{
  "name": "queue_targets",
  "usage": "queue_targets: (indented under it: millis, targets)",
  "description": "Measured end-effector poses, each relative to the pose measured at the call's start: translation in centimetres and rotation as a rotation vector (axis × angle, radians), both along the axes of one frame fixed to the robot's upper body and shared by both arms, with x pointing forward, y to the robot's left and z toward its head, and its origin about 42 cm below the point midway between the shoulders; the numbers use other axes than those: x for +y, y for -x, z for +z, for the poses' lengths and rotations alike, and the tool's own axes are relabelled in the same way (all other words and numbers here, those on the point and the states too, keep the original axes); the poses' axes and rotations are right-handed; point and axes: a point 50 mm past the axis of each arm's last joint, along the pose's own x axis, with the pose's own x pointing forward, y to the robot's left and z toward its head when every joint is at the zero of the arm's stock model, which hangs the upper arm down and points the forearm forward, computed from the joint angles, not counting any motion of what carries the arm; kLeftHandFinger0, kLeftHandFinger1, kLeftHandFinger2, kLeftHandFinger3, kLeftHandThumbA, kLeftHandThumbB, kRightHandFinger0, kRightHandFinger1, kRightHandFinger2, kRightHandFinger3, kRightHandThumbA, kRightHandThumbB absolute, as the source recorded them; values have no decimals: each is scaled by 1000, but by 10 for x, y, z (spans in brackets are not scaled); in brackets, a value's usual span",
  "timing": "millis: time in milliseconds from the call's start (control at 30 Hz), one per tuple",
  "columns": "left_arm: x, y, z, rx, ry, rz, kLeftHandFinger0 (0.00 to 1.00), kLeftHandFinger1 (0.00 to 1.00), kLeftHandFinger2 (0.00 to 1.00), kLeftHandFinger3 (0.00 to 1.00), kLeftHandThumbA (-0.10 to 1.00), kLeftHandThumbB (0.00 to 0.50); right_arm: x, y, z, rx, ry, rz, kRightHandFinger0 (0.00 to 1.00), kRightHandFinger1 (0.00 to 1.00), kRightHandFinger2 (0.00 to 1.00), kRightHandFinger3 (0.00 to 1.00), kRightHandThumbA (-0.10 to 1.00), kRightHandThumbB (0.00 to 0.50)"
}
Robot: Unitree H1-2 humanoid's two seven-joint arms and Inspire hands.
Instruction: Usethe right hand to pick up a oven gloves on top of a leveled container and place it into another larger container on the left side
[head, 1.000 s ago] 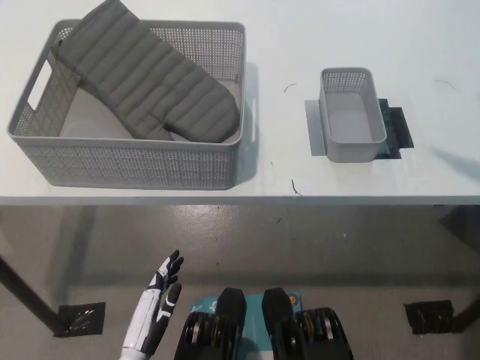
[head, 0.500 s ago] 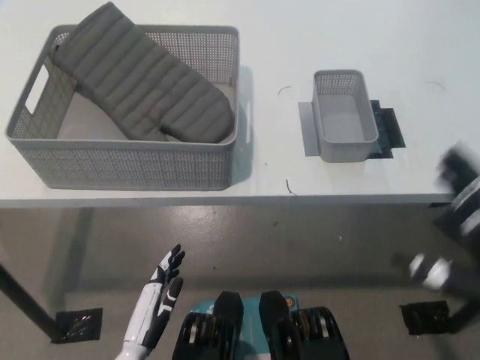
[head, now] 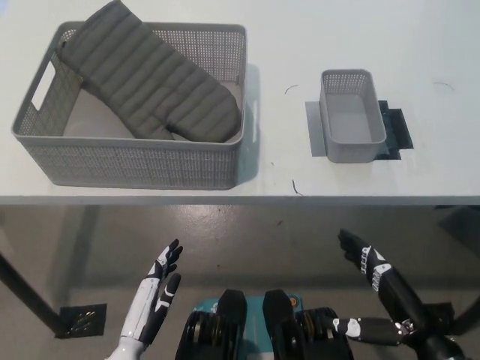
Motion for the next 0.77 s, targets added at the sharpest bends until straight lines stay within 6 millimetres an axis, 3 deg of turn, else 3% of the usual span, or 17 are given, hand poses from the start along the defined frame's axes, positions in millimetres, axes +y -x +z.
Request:
queue_targets:
  millis: [133, 233, 500, 567, 767]
  targets:
    - [-2, 1, 0, 0, 0, -7, 1000, 1000, 1000, 1000, 1000, 90, -2, -2, -15, 25, 21, -5, 1000, 1000, 1000, 1000, 1000, 64]
    - [-3, 1, 0, 1, 0, -10, 1000, 1000, 1000, 1000, 1000, 76, -3, -4, -19, 31, 36, -3, 1000, 1000, 1000, 1000, 1000, 49]
    - [-5, 7, -5, 15, -3, -20, 1000, 1000, 1000, 1000, 1000, 82, -2, -7, -18, 25, 55, 5, 1000, 1000, 1000, 1000, 1000, 75]
    - [-6, 8, -5, 16, -5, -24, 1000, 1000, 1000, 1000, 1000, 55, -3, -7, -18, 23, 65, 7, 1000, 1000, 1000, 1000, 1000, 71]
    - [-7, 8, -5, 15, -12, -31, 1000, 1000, 1000, 1000, 1000, 53, -3, -7, -18, 22, 89, 18, 1000, 1000, 1000, 1000, 1000, 86]
